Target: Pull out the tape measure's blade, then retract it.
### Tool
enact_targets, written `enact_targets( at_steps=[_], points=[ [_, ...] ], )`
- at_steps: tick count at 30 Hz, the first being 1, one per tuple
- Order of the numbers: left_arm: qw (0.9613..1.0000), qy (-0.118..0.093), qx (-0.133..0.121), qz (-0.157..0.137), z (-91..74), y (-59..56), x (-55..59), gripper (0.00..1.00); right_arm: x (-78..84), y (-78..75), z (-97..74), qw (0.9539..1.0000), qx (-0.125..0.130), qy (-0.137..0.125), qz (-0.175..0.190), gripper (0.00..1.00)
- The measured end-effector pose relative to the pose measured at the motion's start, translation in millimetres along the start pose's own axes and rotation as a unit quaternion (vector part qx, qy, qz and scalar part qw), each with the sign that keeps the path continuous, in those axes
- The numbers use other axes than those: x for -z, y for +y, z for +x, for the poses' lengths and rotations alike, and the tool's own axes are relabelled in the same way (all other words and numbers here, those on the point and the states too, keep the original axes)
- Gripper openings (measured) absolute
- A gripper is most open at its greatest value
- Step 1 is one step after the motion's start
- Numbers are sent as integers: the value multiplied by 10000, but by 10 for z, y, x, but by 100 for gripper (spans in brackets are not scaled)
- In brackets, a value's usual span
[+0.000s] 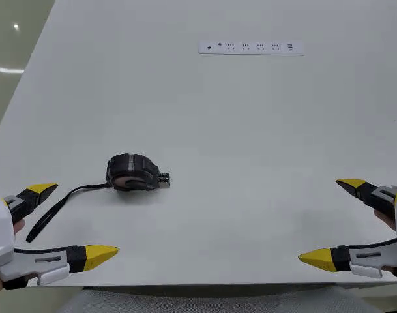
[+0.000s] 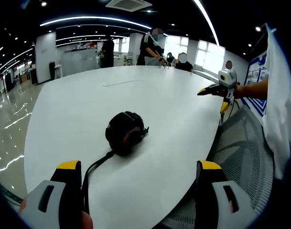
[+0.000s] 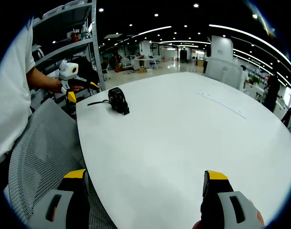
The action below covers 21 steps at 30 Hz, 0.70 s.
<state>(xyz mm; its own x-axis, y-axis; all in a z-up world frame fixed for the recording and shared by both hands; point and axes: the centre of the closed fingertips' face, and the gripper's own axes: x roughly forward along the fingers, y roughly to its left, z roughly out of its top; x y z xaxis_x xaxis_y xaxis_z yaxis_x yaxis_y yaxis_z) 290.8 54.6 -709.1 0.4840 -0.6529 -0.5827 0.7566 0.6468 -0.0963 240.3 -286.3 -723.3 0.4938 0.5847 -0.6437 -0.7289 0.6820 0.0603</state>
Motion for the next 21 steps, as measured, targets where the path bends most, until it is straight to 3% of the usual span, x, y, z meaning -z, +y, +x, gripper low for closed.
enact_targets(
  at_steps=[21],
  points=[
    [10000,-9,-36,14,13,8,1,98,-26,-2,11,10000,1,-20,25,99]
  ],
)
